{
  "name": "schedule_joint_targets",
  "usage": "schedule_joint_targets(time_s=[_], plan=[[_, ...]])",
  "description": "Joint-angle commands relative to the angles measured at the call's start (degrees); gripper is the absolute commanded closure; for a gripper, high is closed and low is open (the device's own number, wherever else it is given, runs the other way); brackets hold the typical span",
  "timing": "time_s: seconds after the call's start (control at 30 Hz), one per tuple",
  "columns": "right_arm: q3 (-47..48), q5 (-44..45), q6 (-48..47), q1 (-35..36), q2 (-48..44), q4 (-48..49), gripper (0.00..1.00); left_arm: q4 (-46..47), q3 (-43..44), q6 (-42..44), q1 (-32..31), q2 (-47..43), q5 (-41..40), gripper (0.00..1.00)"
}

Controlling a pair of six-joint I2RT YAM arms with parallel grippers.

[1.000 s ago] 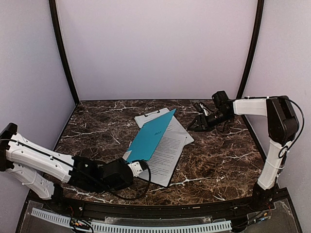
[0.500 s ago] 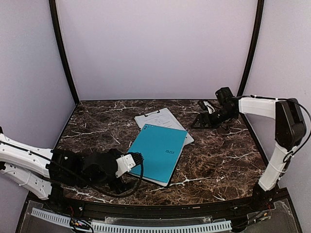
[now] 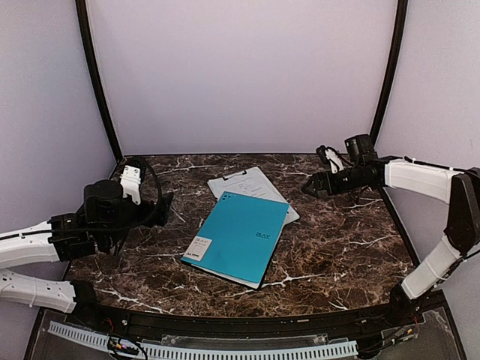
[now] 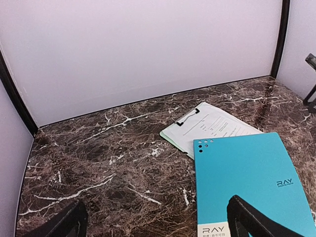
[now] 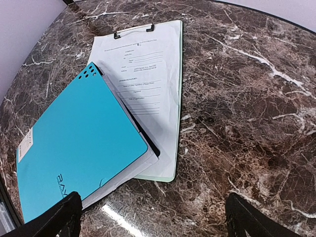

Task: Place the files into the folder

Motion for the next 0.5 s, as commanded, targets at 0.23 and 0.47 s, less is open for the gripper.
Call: schedule_joint_targets(time_s=[0.23, 0.47], plan=[[-16.3, 14.8, 1.0, 6.4, -15.1, 17.5, 0.01, 7.8, 1.5, -2.8, 8.6, 12.3, 5.1, 0.01], [-23.4, 12.7, 1.5, 7.5, -18.6, 26.3, 0.01, 16.4, -2.4, -1.2, 14.9, 17.2, 14.9, 0.01]])
